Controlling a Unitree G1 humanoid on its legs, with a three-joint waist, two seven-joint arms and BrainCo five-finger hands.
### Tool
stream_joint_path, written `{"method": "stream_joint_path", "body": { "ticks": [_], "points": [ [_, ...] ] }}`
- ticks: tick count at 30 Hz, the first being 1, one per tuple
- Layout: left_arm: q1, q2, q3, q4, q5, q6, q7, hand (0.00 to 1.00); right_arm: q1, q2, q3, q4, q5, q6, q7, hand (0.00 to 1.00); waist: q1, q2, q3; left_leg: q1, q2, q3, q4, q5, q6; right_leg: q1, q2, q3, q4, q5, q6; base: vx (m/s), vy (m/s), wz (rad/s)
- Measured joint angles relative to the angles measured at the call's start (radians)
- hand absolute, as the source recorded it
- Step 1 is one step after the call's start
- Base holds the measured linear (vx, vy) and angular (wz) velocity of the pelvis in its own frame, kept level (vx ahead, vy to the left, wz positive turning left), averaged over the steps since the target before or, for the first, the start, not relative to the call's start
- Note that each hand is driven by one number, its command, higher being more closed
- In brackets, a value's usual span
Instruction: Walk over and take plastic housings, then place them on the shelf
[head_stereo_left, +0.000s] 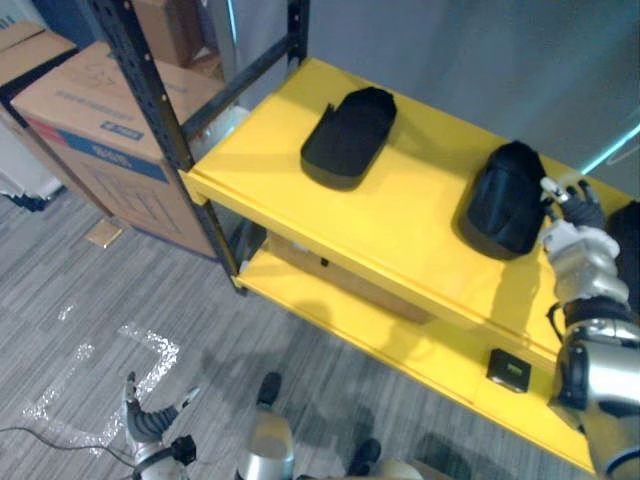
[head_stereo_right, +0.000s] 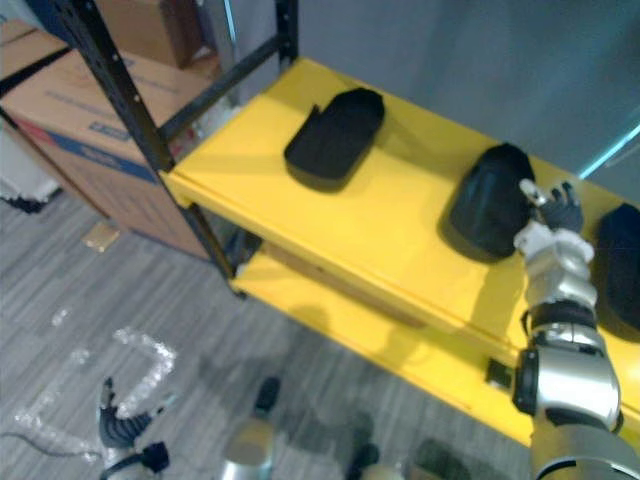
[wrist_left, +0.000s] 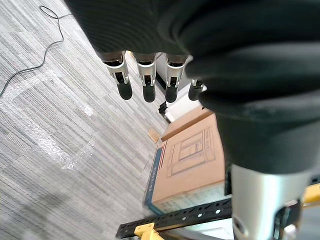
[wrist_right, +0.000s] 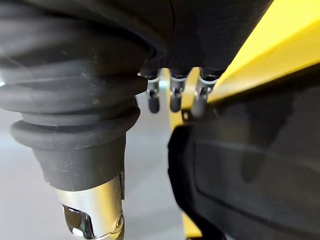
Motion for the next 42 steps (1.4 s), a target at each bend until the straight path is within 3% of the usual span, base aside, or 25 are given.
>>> {"method": "stream_joint_path", "body": {
  "ticks": [8, 18, 23, 25, 29, 35, 39, 41, 42],
  "points": [
    [-0.004, -0.002, -0.058, 0.0, -0.037, -0.011, 0.013, 0.0, -0.07, -0.013, 0.0, 0.007, 0.001, 0.024, -0.003, 0.0, 0.007, 0.016, 0.045, -0.017, -0.002, 0.01, 0.028, -0.005, -0.003, -0.019, -0.005, 0.019, 0.014, 0.0, -0.001, -0.01, -0.012, -0.04],
    [-0.012, -0.002, -0.087, 0.001, -0.078, -0.025, 0.014, 0.0, -0.091, -0.031, 0.0, 0.008, 0.047, 0.013, 0.15, 0.0, 0.003, 0.037, 0.07, -0.056, 0.0, 0.007, 0.09, -0.03, -0.003, -0.043, -0.009, 0.018, 0.042, -0.01, -0.006, -0.05, -0.013, -0.01],
    [-0.013, -0.002, -0.089, 0.001, -0.08, -0.027, 0.012, 0.0, -0.085, -0.03, 0.002, 0.008, 0.09, 0.029, 0.286, 0.0, 0.006, 0.038, 0.071, -0.066, 0.0, 0.006, 0.093, -0.03, -0.003, -0.055, -0.011, 0.016, 0.053, -0.013, -0.008, -0.01, -0.007, 0.0],
    [-0.013, -0.002, -0.088, 0.0, -0.08, -0.029, 0.008, 0.0, -0.071, -0.029, 0.03, 0.008, 0.116, 0.037, 0.376, 0.0, 0.011, 0.039, 0.071, -0.066, -0.001, 0.006, 0.092, -0.03, -0.003, -0.054, -0.013, 0.015, 0.054, -0.013, -0.008, 0.0, 0.0, 0.0],
    [-0.013, -0.002, -0.085, -0.003, -0.079, -0.029, -0.003, 0.0, -0.062, -0.029, 0.055, 0.008, 0.134, 0.032, 0.462, 0.0, 0.015, 0.039, 0.071, -0.066, -0.005, 0.002, 0.092, -0.031, -0.001, -0.05, -0.016, 0.013, 0.053, -0.014, -0.008, 0.0, -0.009, 0.03],
    [-0.014, -0.002, -0.078, -0.005, -0.076, -0.03, -0.019, 0.0, -0.061, -0.029, 0.066, -0.001, 0.155, -0.068, 0.442, 0.0, 0.017, 0.038, 0.071, -0.063, -0.005, 0.003, 0.09, -0.032, 0.0, -0.046, -0.015, 0.012, 0.051, -0.014, -0.008, 0.0, 0.0, 0.0],
    [-0.013, -0.001, -0.075, -0.007, -0.075, -0.031, -0.023, 0.0, -0.053, -0.029, 0.066, -0.052, 0.194, -0.181, 0.406, 0.0, 0.017, 0.037, 0.071, -0.06, -0.003, 0.003, 0.089, -0.031, 0.0, -0.043, -0.013, 0.013, 0.048, -0.013, -0.008, 0.0, 0.0, 0.0],
    [-0.013, 0.0, -0.075, -0.007, -0.075, -0.031, -0.024, 0.0, -0.053, -0.029, 0.066, -0.114, 0.194, -0.273, 0.385, 0.0, 0.017, 0.035, 0.07, -0.054, 0.0, 0.005, 0.086, -0.031, 0.0, -0.036, -0.008, 0.015, 0.041, -0.01, -0.009, -0.01, -0.012, -0.02],
    [-0.013, 0.001, -0.075, -0.007, -0.075, -0.031, -0.025, 0.0, -0.053, -0.029, 0.067, -0.132, 0.194, -0.292, 0.376, 0.0, 0.017, 0.035, 0.07, -0.05, 0.001, 0.006, 0.085, -0.031, 0.0, -0.032, -0.006, 0.016, 0.037, -0.009, -0.009, -0.01, -0.026, -0.05]
  ]
}}
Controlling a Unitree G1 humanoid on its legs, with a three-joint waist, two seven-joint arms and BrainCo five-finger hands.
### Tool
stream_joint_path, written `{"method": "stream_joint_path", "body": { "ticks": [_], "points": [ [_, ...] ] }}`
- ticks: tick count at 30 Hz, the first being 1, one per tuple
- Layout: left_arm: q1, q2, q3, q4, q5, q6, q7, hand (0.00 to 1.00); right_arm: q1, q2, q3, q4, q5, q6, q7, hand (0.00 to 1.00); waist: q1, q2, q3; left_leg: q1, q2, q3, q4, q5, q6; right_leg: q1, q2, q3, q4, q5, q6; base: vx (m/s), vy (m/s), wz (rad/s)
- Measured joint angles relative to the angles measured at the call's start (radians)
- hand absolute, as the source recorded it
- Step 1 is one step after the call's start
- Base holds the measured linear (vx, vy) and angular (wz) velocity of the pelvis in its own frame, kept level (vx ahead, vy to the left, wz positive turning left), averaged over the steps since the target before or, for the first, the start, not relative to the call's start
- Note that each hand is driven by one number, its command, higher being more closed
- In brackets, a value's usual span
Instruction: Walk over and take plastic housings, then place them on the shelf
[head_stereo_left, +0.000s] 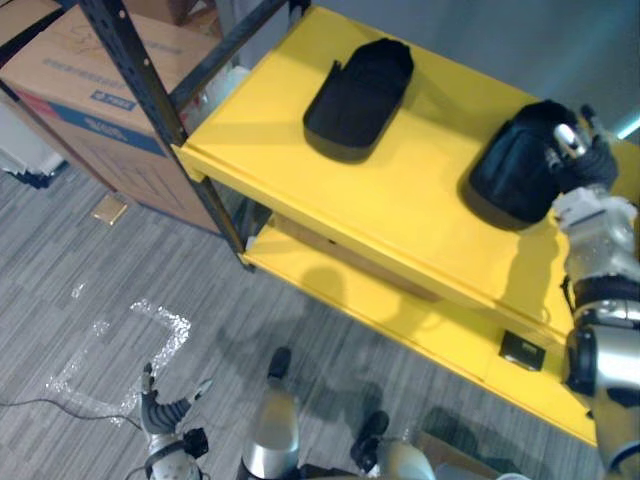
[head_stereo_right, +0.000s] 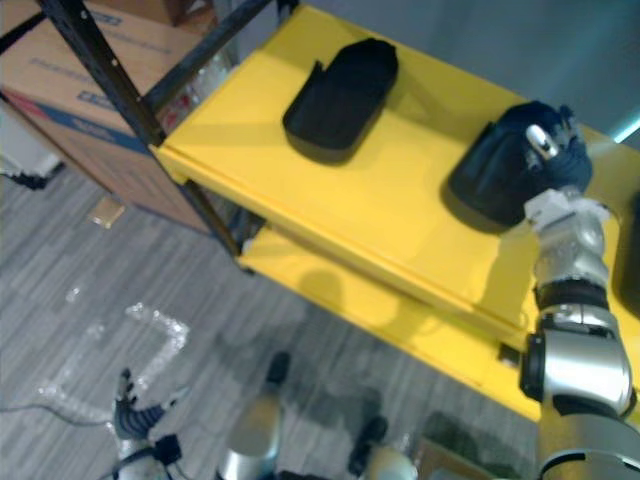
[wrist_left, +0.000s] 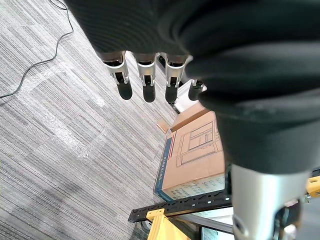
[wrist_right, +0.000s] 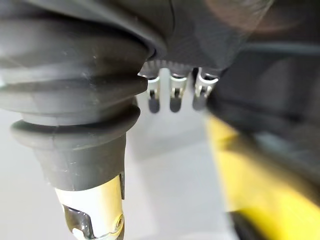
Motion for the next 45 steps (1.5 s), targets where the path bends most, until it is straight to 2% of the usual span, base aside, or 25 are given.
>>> {"method": "stream_joint_path", "body": {
  "ticks": [2, 4, 6, 8, 13, 17, 22, 26, 30, 34, 40, 43, 45],
  "points": [
    [0.0, 0.005, 0.001, 0.0, 0.0, 0.0, -0.004, 0.0, 0.0, 0.0, 0.0, -0.064, -0.004, -0.062, -0.042, 0.0, 0.0, -0.011, -0.006, 0.002, 0.007, 0.003, 0.0, -0.002, -0.003, 0.001, 0.007, 0.003, -0.005, 0.001, -0.001, -0.01, -0.03, -0.05],
    [0.0, 0.006, 0.001, 0.0, 0.0, 0.0, -0.004, 0.0, 0.0, 0.0, 0.0, -0.081, -0.037, -0.083, -0.109, 0.0, -0.001, -0.022, -0.013, 0.003, 0.01, 0.005, 0.0, -0.002, -0.004, 0.001, 0.01, 0.004, -0.007, 0.001, -0.002, -0.01, -0.018, -0.02],
    [0.0, 0.006, 0.001, 0.0, 0.0, 0.0, -0.004, 0.0, 0.0, 0.0, 0.0, -0.082, -0.083, -0.072, -0.194, 0.0, -0.001, -0.033, -0.019, 0.003, 0.01, 0.007, 0.0, -0.002, -0.005, 0.001, 0.01, 0.006, -0.011, 0.003, -0.004, -0.01, -0.015, -0.04],
    [0.0, 0.008, 0.001, 0.0, 0.001, 0.0, -0.004, 0.0, 0.0, 0.0, -0.001, -0.08, -0.091, -0.023, -0.238, 0.0, -0.001, -0.041, -0.024, 0.003, 0.01, 0.014, 0.0, -0.003, -0.005, 0.001, 0.01, 0.009, -0.019, 0.008, -0.004, -0.02, -0.002, -0.07],
    [0.0, 0.02, -0.001, 0.002, 0.0, 0.0, -0.002, 0.0, 0.001, 0.0, -0.003, -0.058, -0.103, 0.144, -0.246, 0.0, -0.002, -0.043, -0.025, 0.002, 0.01, 0.025, 0.005, -0.007, 0.001, 0.0, 0.009, 0.015, -0.026, 0.018, -0.003, -0.03, 0.001, -0.06],
    [0.0, 0.02, -0.007, 0.004, -0.001, 0.0, 0.007, 0.0, 0.004, 0.0, -0.011, -0.024, -0.102, 0.207, -0.249, 0.0, -0.001, -0.043, -0.025, 0.0, 0.009, 0.025, 0.007, -0.007, 0.001, -0.002, 0.008, 0.012, -0.024, 0.017, -0.003, -0.01, 0.0, 0.0],
    [-0.001, 0.016, -0.011, 0.005, -0.002, 0.0, 0.01, 0.0, 0.004, 0.0, -0.036, -0.012, -0.113, 0.26, -0.274, 0.0, -0.002, -0.039, -0.026, -0.017, 0.006, 0.022, 0.013, -0.007, 0.001, -0.02, 0.002, 0.008, -0.01, 0.011, 0.001, 0.0, -0.002, 0.02],
    [-0.005, -0.005, -0.022, 0.015, -0.006, 0.0, 0.01, 0.0, 0.004, 0.0, -0.05, 0.011, -0.119, 0.289, -0.354, 0.0, -0.005, -0.018, -0.022, -0.035, -0.012, 0.014, 0.03, -0.009, 0.003, -0.046, -0.025, 0.003, 0.042, -0.014, 0.007, -0.01, 0.009, 0.09],
    [-0.012, -0.011, -0.056, 0.044, -0.041, 0.001, 0.01, 0.0, -0.014, 0.0, -0.061, 0.011, -0.122, 0.286, -0.447, 0.0, -0.007, 0.01, -0.023, -0.057, -0.016, 0.01, 0.042, -0.012, 0.004, -0.072, -0.033, 0.005, 0.067, -0.023, 0.007, -0.02, 0.006, 0.03],
    [-0.013, -0.012, -0.069, 0.046, -0.043, 0.0, 0.01, 0.0, -0.03, 0.0, -0.07, 0.014, -0.131, 0.284, -0.516, 0.0, -0.009, 0.026, -0.022, -0.062, -0.016, 0.011, 0.043, -0.012, 0.004, -0.089, -0.037, 0.01, 0.086, -0.034, 0.005, -0.01, -0.004, -0.01],
    [-0.016, -0.017, -0.137, 0.111, -0.08, 0.0, 0.01, 0.0, -0.094, 0.0, -0.067, 0.072, -0.161, 0.264, -0.527, 0.0, -0.021, 0.049, -0.017, -0.068, -0.005, 0.055, 0.053, -0.012, 0.002, -0.136, -0.035, 0.064, 0.108, -0.034, 0.003, 0.0, -0.017, -0.21],
    [-0.017, -0.049, -0.141, 0.123, -0.081, -0.004, 0.01, 0.0, -0.153, 0.0, -0.067, 0.106, -0.19, 0.26, -0.523, 0.0, -0.044, 0.079, -0.002, -0.065, -0.002, 0.067, 0.06, -0.013, 0.001, -0.151, -0.035, 0.088, 0.122, -0.033, 0.002, -0.03, -0.009, -0.22],
    [-0.017, -0.05, -0.157, 0.125, -0.082, -0.019, 0.01, 0.0, -0.182, 0.0, -0.067, 0.128, -0.201, 0.254, -0.516, 0.0, -0.048, 0.094, 0.004, -0.065, 0.002, 0.083, 0.06, -0.013, 0.001, -0.17, -0.034, 0.107, 0.13, -0.034, 0.0, -0.06, -0.005, -0.26]
  ]
}}
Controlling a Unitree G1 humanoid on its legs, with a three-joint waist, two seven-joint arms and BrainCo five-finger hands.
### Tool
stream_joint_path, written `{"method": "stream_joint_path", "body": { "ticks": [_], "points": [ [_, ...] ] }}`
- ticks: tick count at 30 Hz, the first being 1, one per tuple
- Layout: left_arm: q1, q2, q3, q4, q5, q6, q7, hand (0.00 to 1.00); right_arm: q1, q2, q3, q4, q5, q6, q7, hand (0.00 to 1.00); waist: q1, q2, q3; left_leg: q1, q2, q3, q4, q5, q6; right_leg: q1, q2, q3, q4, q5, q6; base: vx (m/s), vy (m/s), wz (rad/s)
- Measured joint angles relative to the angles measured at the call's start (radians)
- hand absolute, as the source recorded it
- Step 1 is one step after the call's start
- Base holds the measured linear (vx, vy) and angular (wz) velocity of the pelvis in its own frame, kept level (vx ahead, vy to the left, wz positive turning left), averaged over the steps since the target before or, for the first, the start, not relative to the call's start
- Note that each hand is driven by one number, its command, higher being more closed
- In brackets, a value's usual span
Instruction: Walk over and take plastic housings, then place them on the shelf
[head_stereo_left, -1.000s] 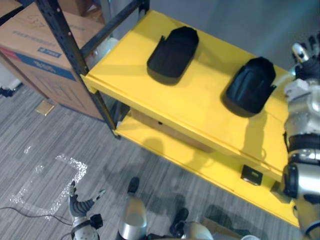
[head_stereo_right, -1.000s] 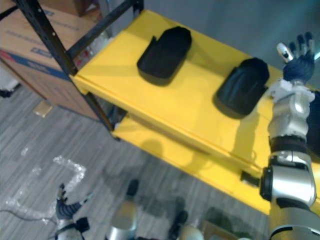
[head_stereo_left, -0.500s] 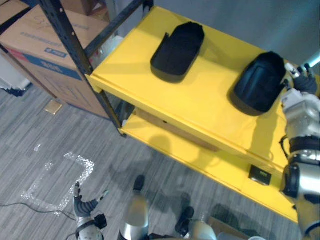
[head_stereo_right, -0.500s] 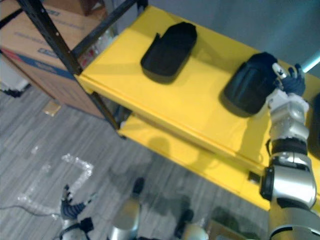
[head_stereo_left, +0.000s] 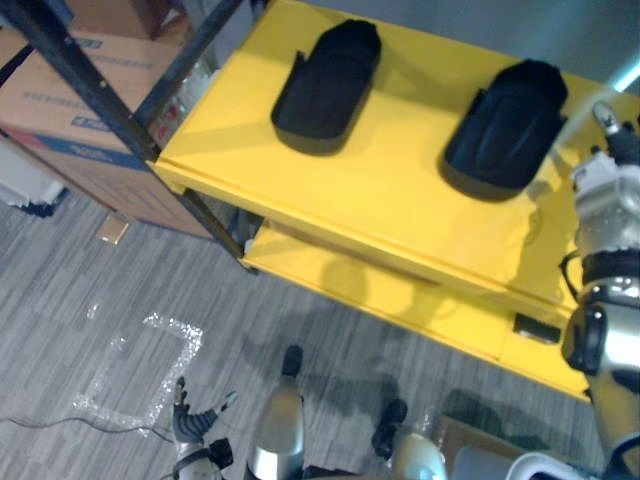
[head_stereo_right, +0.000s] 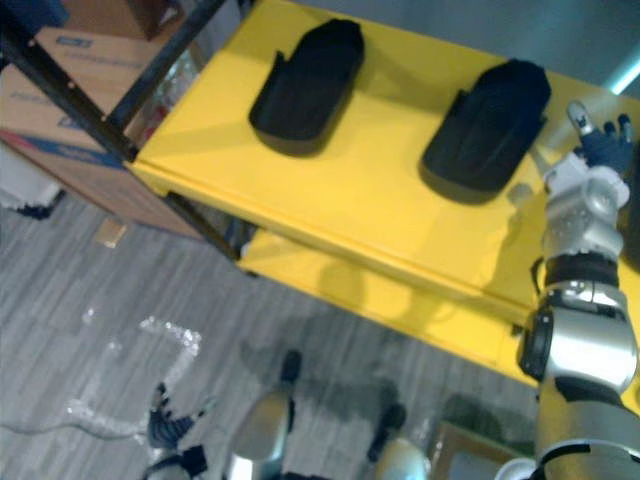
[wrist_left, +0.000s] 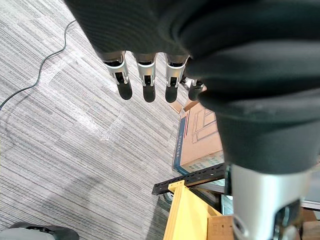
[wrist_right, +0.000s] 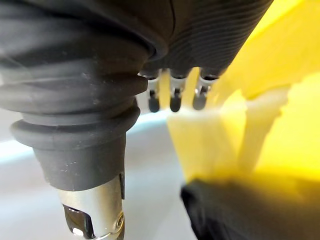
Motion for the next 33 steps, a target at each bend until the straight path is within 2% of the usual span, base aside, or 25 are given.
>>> {"method": "stream_joint_path", "body": {
  "ticks": [2, 6, 8, 11, 15, 19, 23, 29, 33],
  "points": [
    [0.0, -0.001, -0.013, 0.0, -0.02, -0.016, -0.003, 0.0, -0.009, 0.0, 0.001, 0.012, -0.002, -0.006, 0.023, 0.0, -0.009, 0.013, 0.003, 0.0, 0.0, 0.004, 0.0, 0.0, 0.0, -0.012, -0.001, 0.008, 0.013, -0.005, -0.005, -0.07, -0.016, -0.1],
    [-0.001, -0.001, -0.015, 0.0, -0.037, -0.018, -0.012, 0.0, -0.018, -0.021, 0.034, 0.013, -0.023, -0.006, 0.059, 0.0, -0.011, 0.027, 0.007, -0.002, -0.003, 0.002, -0.001, 0.001, 0.0, -0.026, -0.01, 0.01, 0.042, -0.021, -0.005, -0.03, -0.013, 0.01],
    [-0.001, -0.001, -0.017, 0.0, -0.039, -0.018, -0.018, 0.0, -0.028, -0.028, 0.039, 0.018, -0.023, 0.007, 0.102, 0.0, -0.01, 0.034, 0.008, -0.003, -0.007, 0.002, -0.001, 0.001, -0.001, -0.034, -0.016, 0.012, 0.056, -0.027, -0.006, 0.0, 0.0, 0.0],
    [-0.001, 0.0, -0.017, 0.0, -0.042, -0.017, -0.039, 0.0, -0.04, -0.03, 0.043, 0.042, -0.027, 0.04, 0.213, 0.0, -0.009, 0.046, 0.012, -0.005, -0.012, -0.001, -0.001, 0.001, -0.001, -0.042, -0.023, 0.012, 0.073, -0.034, -0.006, 0.0, -0.011, 0.03],
    [-0.002, 0.001, -0.016, -0.001, -0.07, -0.015, -0.057, 0.0, -0.04, -0.058, 0.068, 0.049, -0.036, 0.054, 0.34, 0.0, -0.009, 0.051, 0.014, -0.007, -0.019, -0.004, 0.001, 0.001, -0.001, -0.051, -0.033, 0.011, 0.097, -0.051, -0.005, 0.0, -0.008, 0.02],
    [-0.008, 0.001, -0.016, -0.001, -0.074, -0.006, -0.085, 0.0, -0.042, -0.076, 0.077, 0.053, -0.036, 0.059, 0.414, 0.0, -0.01, 0.053, 0.015, -0.021, -0.017, -0.007, 0.007, 0.001, -0.001, -0.064, -0.033, 0.01, 0.108, -0.055, -0.007, 0.0, 0.0, 0.0],
    [-0.022, 0.001, -0.015, -0.001, -0.075, -0.001, -0.092, 0.0, -0.057, -0.079, 0.088, 0.076, -0.037, 0.067, 0.455, 0.0, -0.01, 0.058, 0.017, -0.022, -0.017, -0.01, 0.014, 0.0, -0.002, -0.064, -0.033, 0.009, 0.113, -0.059, -0.009, 0.0, 0.0, 0.0],
    [-0.029, 0.001, -0.015, -0.001, -0.076, -0.001, -0.094, 0.0, -0.068, -0.084, 0.099, 0.082, -0.045, 0.074, 0.475, 0.0, -0.01, 0.066, 0.021, -0.025, -0.015, -0.02, 0.016, -0.001, -0.003, -0.064, -0.032, 0.003, 0.117, -0.064, -0.013, -0.01, -0.006, 0.02],
    [-0.04, 0.001, -0.015, -0.001, -0.077, 0.0, -0.095, 0.0, -0.068, -0.089, 0.098, 0.083, -0.047, 0.053, 0.495, 0.0, -0.01, 0.067, 0.021, -0.044, -0.015, -0.026, 0.023, 0.0, -0.004, -0.079, -0.032, -0.001, 0.124, -0.064, -0.013, -0.01, -0.011, 0.04]
  ]
}}
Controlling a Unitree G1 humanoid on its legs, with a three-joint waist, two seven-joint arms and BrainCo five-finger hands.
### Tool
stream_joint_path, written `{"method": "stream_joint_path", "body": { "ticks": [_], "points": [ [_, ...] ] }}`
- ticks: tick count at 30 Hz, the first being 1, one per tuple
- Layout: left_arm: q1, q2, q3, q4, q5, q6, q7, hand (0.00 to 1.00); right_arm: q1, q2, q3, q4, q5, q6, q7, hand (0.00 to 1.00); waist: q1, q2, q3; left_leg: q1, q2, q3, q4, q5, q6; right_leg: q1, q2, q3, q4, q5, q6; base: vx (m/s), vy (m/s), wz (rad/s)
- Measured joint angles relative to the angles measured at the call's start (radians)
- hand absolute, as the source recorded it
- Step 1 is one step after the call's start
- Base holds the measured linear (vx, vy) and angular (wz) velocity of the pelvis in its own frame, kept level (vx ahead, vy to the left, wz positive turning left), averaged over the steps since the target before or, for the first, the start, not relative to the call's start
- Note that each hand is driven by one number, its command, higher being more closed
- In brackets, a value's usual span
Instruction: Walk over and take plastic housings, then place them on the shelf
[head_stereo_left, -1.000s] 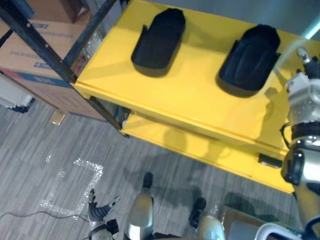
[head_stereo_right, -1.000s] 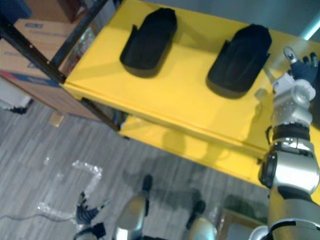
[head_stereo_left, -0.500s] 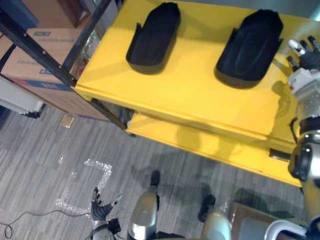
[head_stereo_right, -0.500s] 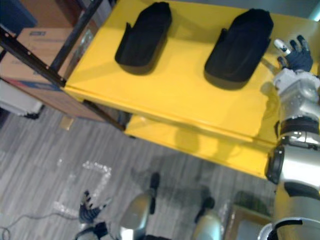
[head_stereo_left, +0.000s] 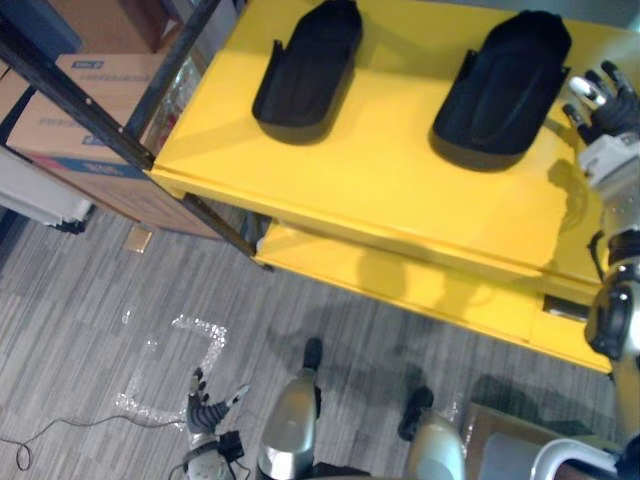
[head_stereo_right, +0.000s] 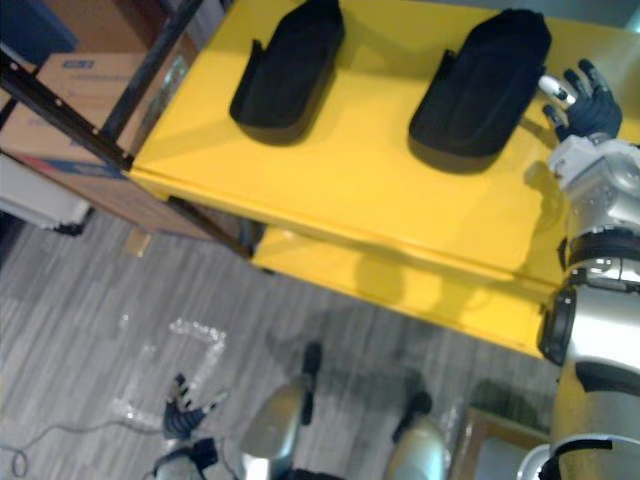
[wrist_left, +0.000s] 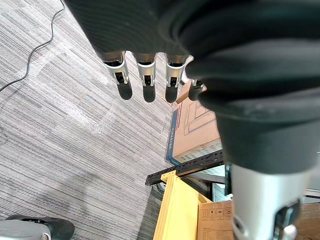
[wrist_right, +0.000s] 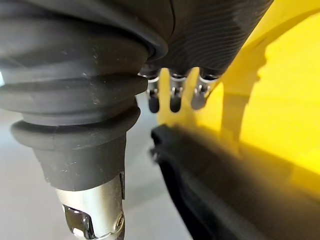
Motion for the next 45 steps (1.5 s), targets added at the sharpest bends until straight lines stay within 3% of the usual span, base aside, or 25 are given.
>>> {"method": "stream_joint_path", "body": {
  "ticks": [6, 22, 38, 45],
  "points": [
    [-0.001, 0.0, 0.001, -0.002, -0.002, 0.021, -0.022, 0.0, 0.0, 0.001, 0.001, 0.0, -0.032, -0.021, 0.022, 0.0, 0.002, 0.003, 0.0, -0.012, 0.003, -0.004, 0.014, -0.002, -0.003, -0.008, 0.0, -0.003, 0.012, -0.005, -0.004, 0.0, 0.0, 0.0],
    [-0.011, 0.0, 0.009, -0.005, -0.037, 0.022, -0.036, 0.0, 0.001, -0.001, 0.037, -0.001, -0.11, -0.079, 0.052, 0.0, 0.001, 0.011, -0.002, -0.032, 0.006, -0.019, 0.027, -0.003, -0.005, -0.016, 0.002, -0.016, 0.021, -0.01, -0.006, 0.0, -0.001, 0.02],
    [-0.019, 0.005, 0.016, -0.005, -0.037, 0.022, -0.057, 0.0, 0.001, -0.012, 0.083, -0.005, -0.151, -0.099, 0.135, 0.0, 0.003, 0.011, -0.002, -0.033, 0.008, -0.022, 0.027, -0.003, -0.007, -0.016, 0.005, -0.019, 0.02, -0.01, -0.007, 0.0, 0.0, 0.0],
    [-0.019, 0.005, 0.016, -0.005, -0.037, 0.022, -0.058, 0.0, 0.001, -0.012, 0.098, -0.007, -0.178, -0.109, 0.133, 0.0, 0.006, 0.011, -0.002, -0.035, 0.009, -0.022, 0.028, -0.003, -0.007, -0.016, 0.005, -0.019, 0.02, -0.01, -0.007, 0.0, 0.0, 0.0]
  ]
}}
